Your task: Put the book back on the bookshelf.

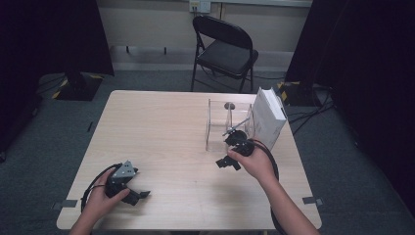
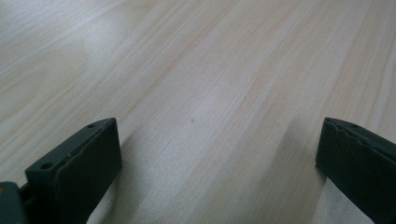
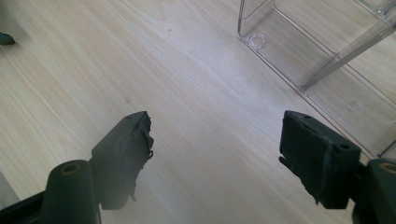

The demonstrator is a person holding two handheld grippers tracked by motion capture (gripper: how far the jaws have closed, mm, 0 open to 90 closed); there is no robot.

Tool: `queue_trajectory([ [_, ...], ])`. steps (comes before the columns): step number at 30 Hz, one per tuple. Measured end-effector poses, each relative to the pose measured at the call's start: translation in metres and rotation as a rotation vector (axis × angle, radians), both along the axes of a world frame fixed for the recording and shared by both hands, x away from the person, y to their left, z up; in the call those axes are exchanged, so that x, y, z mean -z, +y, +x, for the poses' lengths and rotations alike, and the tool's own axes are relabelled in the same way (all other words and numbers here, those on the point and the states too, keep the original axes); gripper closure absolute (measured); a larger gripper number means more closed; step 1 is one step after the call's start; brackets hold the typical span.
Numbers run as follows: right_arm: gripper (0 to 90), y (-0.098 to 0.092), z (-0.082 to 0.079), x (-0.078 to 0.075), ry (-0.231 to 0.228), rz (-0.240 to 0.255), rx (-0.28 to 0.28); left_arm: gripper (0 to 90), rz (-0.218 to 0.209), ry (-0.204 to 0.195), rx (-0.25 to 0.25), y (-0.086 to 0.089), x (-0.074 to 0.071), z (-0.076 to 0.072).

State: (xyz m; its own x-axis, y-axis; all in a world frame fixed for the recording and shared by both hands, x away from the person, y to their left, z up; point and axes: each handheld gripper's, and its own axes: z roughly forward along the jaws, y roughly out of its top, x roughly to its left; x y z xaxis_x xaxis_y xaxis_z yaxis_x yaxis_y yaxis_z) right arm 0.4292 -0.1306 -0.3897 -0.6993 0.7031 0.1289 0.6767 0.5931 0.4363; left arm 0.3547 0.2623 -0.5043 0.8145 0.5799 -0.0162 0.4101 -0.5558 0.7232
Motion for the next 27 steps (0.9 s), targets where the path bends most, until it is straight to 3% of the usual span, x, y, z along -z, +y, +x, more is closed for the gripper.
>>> queue_trajectory([
  [27, 23.6, 0.022, -0.005, 0.028, 0.008, 0.008, -0.060, 0.0, 0.001, 0.000, 0.001, 0.000, 0.000, 0.000],
])
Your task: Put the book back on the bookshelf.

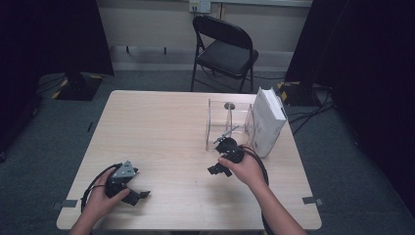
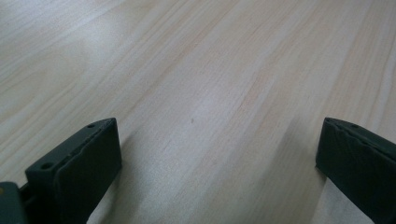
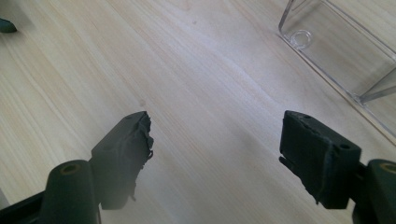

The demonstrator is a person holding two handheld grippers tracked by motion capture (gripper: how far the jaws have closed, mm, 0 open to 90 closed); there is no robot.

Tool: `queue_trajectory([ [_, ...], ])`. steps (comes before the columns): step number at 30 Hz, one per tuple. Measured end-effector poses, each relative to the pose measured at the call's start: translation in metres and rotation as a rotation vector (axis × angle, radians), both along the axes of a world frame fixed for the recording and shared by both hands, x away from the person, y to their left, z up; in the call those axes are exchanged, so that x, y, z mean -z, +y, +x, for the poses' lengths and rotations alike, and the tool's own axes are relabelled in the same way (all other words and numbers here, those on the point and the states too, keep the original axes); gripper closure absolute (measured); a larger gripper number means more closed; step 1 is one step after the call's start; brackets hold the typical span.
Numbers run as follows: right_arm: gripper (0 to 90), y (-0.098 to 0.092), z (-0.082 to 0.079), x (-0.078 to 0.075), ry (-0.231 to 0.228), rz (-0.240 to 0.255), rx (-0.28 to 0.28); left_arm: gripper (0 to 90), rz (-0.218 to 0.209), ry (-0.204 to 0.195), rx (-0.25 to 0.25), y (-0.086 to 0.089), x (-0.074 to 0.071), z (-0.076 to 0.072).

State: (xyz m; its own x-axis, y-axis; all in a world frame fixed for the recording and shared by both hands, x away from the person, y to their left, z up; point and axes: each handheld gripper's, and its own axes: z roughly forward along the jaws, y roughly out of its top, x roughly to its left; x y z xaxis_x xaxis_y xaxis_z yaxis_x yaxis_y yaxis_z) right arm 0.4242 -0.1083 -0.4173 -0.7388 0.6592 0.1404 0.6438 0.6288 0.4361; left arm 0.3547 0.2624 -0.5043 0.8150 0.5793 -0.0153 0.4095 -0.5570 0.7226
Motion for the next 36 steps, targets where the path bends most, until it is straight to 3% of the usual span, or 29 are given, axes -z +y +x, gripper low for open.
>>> queue_trajectory([
  [36, 23.5, 0.032, -0.007, 0.038, 0.004, 0.019, -0.059, 0.0, 0.000, 0.000, 0.000, 0.000, 0.000, 0.000],
])
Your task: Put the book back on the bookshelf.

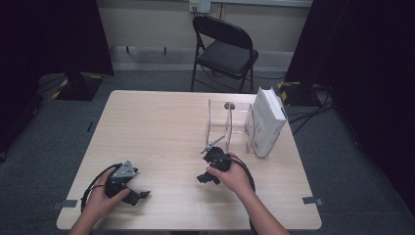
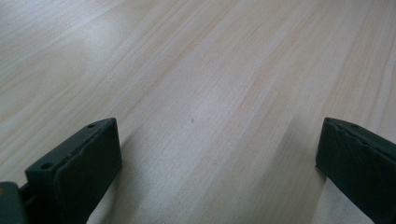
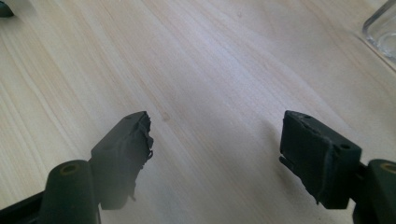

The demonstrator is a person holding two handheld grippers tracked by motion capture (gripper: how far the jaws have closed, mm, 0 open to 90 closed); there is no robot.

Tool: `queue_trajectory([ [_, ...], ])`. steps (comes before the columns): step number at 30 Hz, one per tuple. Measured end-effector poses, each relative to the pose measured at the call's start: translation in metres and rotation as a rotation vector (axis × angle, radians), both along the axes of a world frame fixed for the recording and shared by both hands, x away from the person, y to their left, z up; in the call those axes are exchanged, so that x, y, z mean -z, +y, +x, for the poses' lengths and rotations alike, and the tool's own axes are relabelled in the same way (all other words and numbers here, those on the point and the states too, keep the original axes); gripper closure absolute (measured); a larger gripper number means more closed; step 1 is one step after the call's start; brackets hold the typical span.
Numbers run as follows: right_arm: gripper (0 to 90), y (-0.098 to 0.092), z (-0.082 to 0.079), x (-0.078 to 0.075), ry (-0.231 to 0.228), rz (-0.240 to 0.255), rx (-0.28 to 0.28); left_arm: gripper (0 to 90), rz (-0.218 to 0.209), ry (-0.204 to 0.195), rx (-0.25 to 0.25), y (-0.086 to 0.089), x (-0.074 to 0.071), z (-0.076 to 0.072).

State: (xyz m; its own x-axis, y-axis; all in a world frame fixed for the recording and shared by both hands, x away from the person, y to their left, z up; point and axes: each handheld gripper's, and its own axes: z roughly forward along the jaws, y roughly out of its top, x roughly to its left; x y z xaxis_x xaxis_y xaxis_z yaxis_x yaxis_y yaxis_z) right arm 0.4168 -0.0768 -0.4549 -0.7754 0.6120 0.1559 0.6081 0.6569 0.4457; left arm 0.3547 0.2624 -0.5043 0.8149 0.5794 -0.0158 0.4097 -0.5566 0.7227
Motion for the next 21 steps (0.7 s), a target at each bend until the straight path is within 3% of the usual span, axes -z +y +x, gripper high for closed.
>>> queue_trajectory([
  [17, 23.1, 0.010, -0.005, 0.011, -0.019, 0.001, -0.022, 0.0, -0.003, 0.000, -0.003, 0.000, 0.000, 0.000],
  [21, 22.4, 0.013, -0.008, 0.013, -0.048, -0.014, -0.036, 0.0, -0.003, 0.000, -0.003, 0.000, 0.000, 0.000],
])
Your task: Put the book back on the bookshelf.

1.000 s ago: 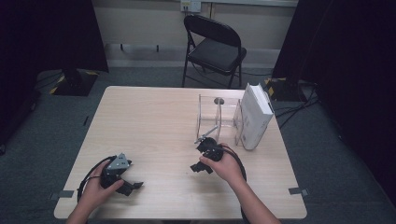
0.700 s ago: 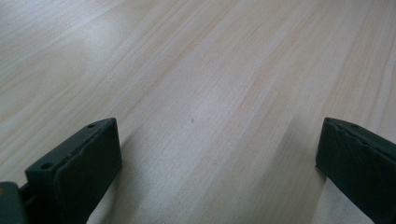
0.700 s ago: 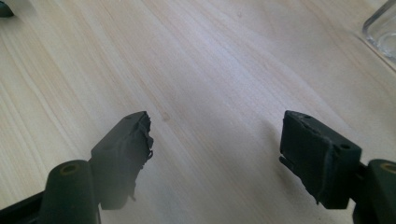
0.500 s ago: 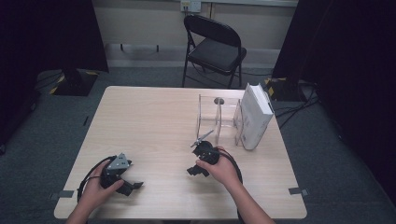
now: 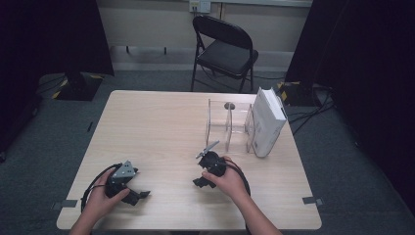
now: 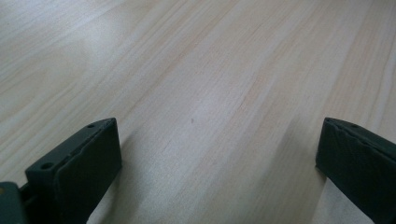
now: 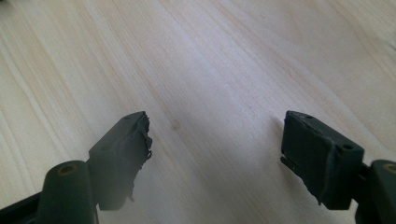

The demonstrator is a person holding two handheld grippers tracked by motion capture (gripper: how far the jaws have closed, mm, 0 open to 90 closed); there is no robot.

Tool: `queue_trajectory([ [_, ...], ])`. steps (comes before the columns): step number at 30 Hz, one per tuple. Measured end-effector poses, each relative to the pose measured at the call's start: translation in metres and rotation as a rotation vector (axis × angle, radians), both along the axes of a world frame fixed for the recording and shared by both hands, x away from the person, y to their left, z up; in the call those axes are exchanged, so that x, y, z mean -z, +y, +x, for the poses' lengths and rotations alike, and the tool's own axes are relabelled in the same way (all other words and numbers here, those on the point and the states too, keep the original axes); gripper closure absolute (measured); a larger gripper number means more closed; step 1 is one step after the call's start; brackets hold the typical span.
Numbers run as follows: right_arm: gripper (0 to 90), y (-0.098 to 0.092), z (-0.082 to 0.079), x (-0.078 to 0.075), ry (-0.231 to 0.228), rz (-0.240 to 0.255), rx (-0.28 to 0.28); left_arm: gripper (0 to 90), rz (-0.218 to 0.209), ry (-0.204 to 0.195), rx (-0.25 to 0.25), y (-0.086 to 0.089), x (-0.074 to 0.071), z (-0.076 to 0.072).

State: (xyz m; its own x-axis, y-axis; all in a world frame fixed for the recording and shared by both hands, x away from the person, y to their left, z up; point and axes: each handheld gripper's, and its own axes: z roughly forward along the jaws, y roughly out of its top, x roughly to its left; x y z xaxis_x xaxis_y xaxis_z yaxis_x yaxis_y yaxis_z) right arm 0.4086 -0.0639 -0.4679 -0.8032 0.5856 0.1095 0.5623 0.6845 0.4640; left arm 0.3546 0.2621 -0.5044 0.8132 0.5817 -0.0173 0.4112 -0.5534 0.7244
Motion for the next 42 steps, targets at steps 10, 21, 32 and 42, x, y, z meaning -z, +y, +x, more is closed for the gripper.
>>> queue_trajectory([
  [10, 21.1, 0.003, -0.003, 0.006, -0.031, -0.001, -0.023, 0.0, 0.000, 0.000, 0.000, 0.000, 0.000, 0.000],
  [21, 14.9, 0.010, -0.010, 0.011, -0.101, -0.021, -0.056, 0.0, 0.003, 0.000, 0.003, 0.000, 0.000, 0.000],
  [32, 13.4, 0.011, -0.013, 0.014, -0.134, -0.006, -0.059, 0.0, 0.004, 0.000, 0.003, 0.000, 0.000, 0.000],
  [42, 11.8, 0.010, -0.020, 0.020, -0.185, 0.069, -0.022, 0.0, 0.003, 0.000, 0.003, 0.000, 0.000, 0.000],
])
